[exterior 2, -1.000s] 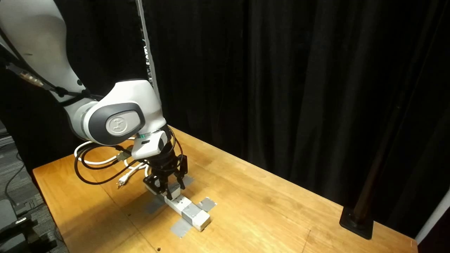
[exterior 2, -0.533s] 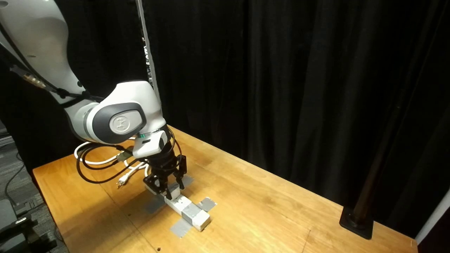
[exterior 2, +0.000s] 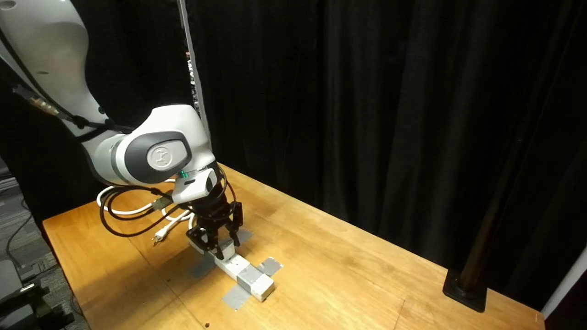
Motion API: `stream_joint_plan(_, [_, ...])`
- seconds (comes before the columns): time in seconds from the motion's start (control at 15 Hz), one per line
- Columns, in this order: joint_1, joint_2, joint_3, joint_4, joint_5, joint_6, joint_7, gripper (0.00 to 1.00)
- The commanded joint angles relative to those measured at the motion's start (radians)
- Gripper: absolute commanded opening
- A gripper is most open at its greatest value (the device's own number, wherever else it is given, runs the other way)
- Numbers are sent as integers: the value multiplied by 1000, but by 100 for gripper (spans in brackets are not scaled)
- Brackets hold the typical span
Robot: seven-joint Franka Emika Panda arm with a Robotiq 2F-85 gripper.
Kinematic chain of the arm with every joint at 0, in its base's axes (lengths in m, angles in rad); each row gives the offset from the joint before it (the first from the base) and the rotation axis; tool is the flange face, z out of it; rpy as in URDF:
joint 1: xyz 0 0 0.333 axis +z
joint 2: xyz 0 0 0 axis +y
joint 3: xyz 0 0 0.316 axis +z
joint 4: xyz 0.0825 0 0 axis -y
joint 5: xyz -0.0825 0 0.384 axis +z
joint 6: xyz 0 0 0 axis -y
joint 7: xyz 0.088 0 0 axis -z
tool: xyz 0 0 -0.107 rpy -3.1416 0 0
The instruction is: Plug the charger head into the extension cable
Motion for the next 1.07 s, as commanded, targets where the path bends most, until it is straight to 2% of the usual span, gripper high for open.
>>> stream_joint_plan(0.0, [96, 78, 7, -22, -33, -19, 128, 23])
stream_joint_plan(0.27, [149, 103, -14, -28, -54, -22, 189, 23])
stream_joint_plan(0.6, [123, 118, 9, 2, -47, -65, 169, 23])
stream_joint_plan(0.67, [110, 114, 18, 10, -48, -80, 160, 31])
stream_joint_plan(0.73, [104, 112, 19, 17, -50, -87, 160, 73])
stream_joint_plan(0.87, [80, 106, 45, 35, -54, -109, 155, 78])
stream_joint_plan(1.0, [52, 111, 78, 60, -55, -106, 143, 93])
